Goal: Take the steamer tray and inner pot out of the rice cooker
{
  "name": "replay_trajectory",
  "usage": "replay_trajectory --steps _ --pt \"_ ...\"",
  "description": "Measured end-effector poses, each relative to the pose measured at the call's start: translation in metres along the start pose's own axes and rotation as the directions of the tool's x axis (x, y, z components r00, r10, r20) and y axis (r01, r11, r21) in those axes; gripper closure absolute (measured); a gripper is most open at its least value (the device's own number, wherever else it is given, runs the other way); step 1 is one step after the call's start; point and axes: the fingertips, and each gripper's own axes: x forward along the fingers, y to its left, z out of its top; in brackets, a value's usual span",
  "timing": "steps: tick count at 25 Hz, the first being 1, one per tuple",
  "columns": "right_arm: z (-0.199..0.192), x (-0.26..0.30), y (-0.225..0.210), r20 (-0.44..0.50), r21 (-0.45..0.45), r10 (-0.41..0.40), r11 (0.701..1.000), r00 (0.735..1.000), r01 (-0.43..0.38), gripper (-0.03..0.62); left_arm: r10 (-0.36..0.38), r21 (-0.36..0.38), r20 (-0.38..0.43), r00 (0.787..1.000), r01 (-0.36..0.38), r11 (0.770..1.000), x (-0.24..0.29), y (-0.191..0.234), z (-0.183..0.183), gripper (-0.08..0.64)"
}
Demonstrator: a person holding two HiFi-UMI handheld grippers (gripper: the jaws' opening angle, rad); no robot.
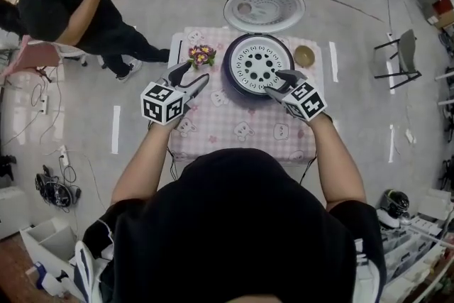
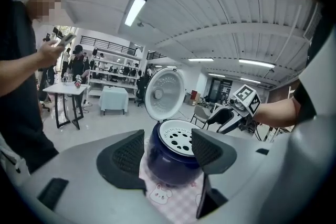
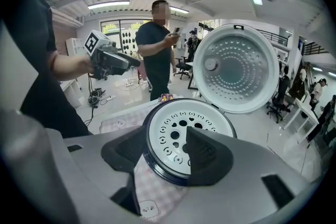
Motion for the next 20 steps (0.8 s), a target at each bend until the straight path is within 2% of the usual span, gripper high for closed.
replay_trajectory --steps 4,9,14,20 --pt "-0.008 0.016 0.005 -0.058 -0.054 0.090 0.994 0.994 -0.093 0.341 0.018 -0.031 -0.011 1.000 -0.019 0.999 0.003 0.005 -0.010 0.270" --pt "-0.017 0.033 0.018 -0.166 -0.159 0.164 0.969 0.972 -0.191 0.337 0.043 -0.075 -0.028 0.999 -0.045 0.996 0.005 0.008 -0.024 0.272" --pt "-0.030 0.048 0.036 -0.281 -0.238 0.248 0.918 0.927 -0.318 0.330 0.061 -0.095 -0.035 0.998 -0.064 0.993 0.006 0.008 -0.030 0.270" --pt "-0.053 0.063 0.042 -0.410 -0.331 0.243 0.858 0.879 -0.392 0.334 0.083 -0.117 -0.041 0.996 -0.088 0.989 0.007 0.004 -0.038 0.270"
